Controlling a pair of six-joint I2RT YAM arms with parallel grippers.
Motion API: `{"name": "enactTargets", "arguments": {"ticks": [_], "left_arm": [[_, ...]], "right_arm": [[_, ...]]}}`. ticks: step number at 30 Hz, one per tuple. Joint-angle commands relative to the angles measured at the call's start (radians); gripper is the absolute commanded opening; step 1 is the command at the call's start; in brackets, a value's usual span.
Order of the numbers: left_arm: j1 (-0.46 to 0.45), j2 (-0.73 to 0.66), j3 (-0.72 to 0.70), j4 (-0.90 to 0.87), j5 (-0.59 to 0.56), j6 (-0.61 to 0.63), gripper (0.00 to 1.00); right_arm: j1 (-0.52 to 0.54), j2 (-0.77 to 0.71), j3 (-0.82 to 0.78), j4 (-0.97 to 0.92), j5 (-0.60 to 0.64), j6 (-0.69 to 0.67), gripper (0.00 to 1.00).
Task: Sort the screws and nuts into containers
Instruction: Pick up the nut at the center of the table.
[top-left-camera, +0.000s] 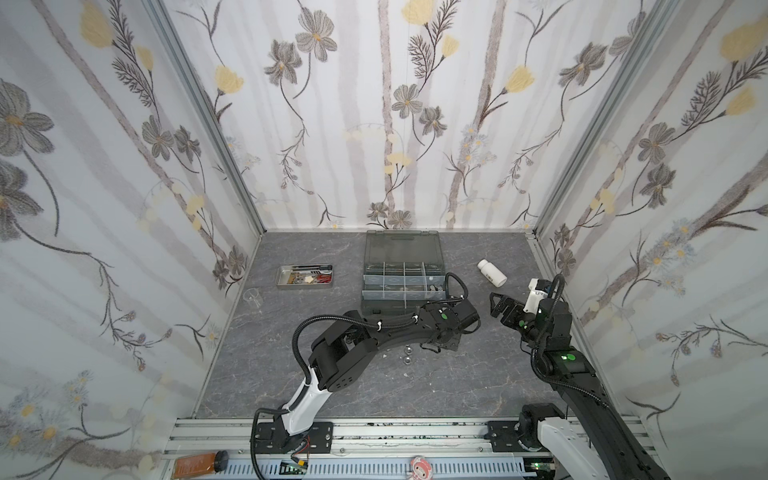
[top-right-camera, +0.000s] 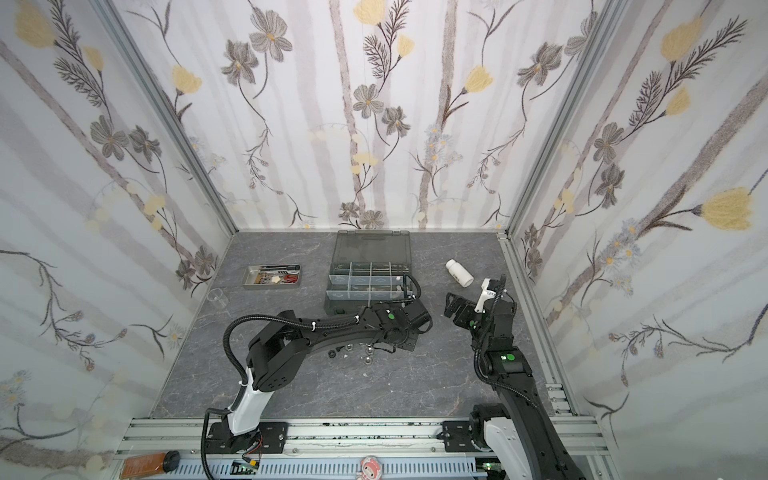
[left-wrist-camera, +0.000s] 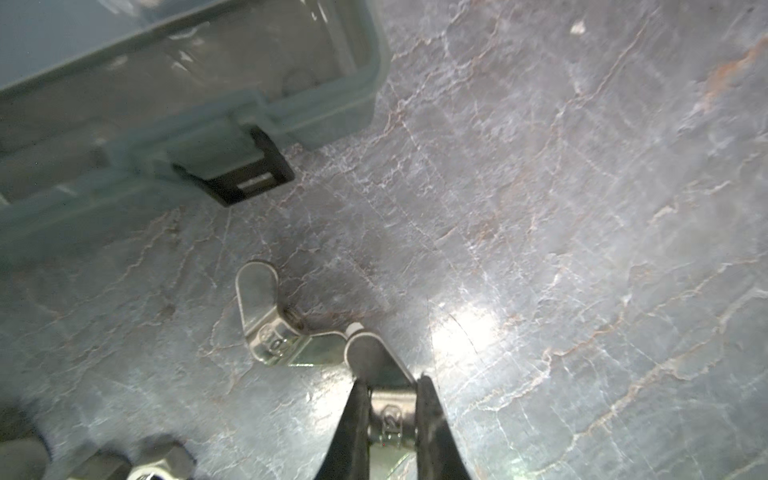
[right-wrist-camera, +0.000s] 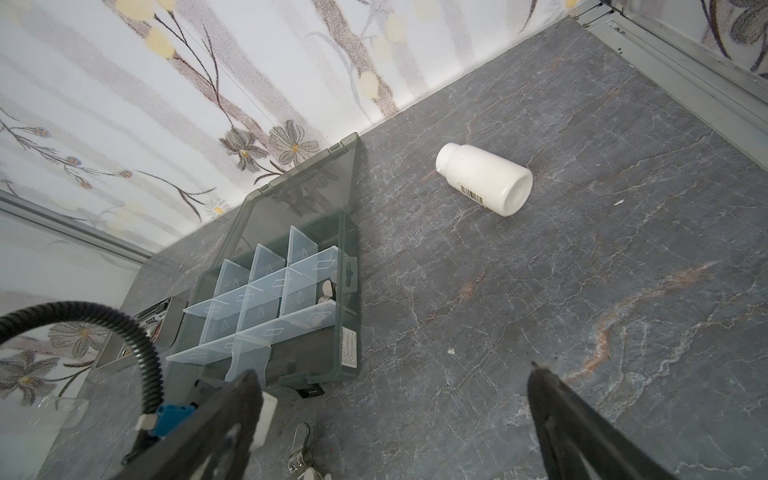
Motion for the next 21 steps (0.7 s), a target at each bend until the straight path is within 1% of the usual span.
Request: {"name": "enactTargets", "arguments": {"ticks": [1,6,10,14,21], "left_arm": [[0.004,-0.034,-0.010,-0.002,-0.029,0.006,0.06],[0.014,-0.090,-0.060,0.021,-0.030,0.007,0.05],[0.041,-0.138,-0.095,0.046,-0.006,0.014,0.05],[0.078,-0.157,-0.088,0.048,0.016,0.039,0.04],[0.143,-0.144,-0.033,0.046,0.040,0.081,0.03]], "right_arm": [[-0.004,0.011,0.012,0.015,-0.016,0.009,1.00],[-0.007,0.011,0.013,0.013,-0.026,0.008,1.00],[-0.007,0.013,0.012,0.004,-0.039,0.008,1.00],[-0.007,0.032,0.013,0.004,-0.053,0.007,1.00],[-0.007,0.048,0.006,0.019,-0.065,0.002,1.00]]}}
